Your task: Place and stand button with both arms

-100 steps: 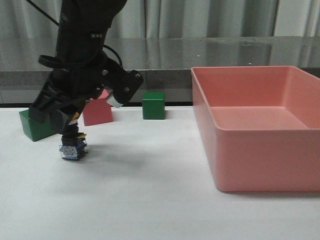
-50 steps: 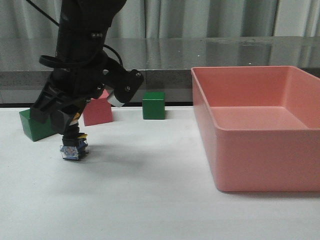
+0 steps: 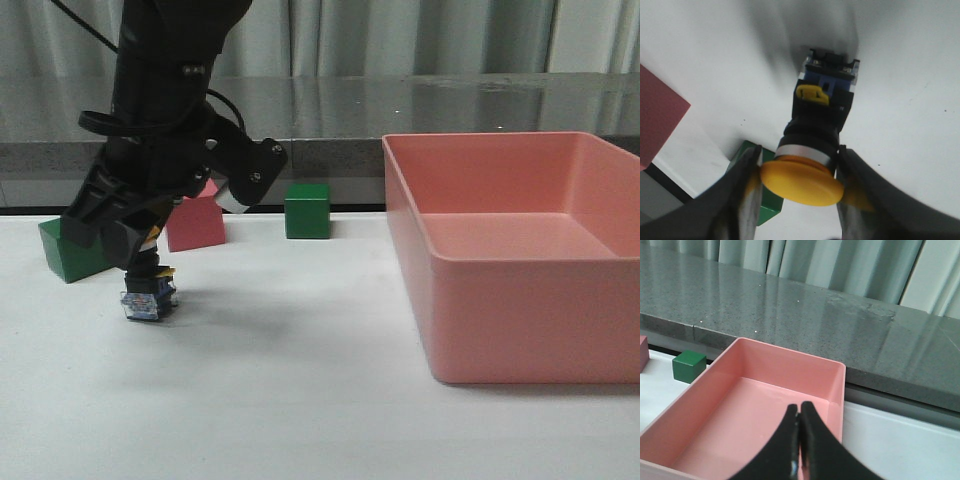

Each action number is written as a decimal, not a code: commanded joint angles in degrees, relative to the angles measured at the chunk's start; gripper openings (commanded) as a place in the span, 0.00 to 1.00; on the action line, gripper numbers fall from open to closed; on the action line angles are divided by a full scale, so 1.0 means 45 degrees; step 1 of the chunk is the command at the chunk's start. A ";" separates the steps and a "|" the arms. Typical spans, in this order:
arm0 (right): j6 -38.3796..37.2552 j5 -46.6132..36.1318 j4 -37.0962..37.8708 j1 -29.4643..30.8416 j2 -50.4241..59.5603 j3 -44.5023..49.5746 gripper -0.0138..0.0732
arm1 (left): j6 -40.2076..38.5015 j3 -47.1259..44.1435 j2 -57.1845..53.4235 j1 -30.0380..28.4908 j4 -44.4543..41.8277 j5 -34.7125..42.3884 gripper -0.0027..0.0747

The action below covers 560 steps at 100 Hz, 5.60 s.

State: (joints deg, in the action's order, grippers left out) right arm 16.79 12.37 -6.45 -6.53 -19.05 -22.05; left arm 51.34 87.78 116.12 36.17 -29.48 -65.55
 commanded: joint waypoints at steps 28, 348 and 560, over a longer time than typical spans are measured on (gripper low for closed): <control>0.0001 -0.1088 -0.0064 0.0095 -0.0036 -0.0338 0.03 | -0.0133 0.0333 -0.0659 0.0085 -0.0441 -0.0046 0.60; 0.0001 -0.1180 -0.0064 0.0095 -0.0036 -0.0338 0.03 | -0.9597 -1.4151 -1.7968 -0.4047 0.6172 1.3882 0.01; 0.0001 -0.1164 -0.0064 0.0095 -0.0030 -0.0338 0.03 | -1.2356 -1.9886 -2.6286 -0.8724 0.5587 1.5166 0.01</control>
State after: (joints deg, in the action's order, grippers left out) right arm 16.79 11.79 -6.45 -6.53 -18.95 -22.05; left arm -3.50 0.00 -0.26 -3.06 -4.86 -1.93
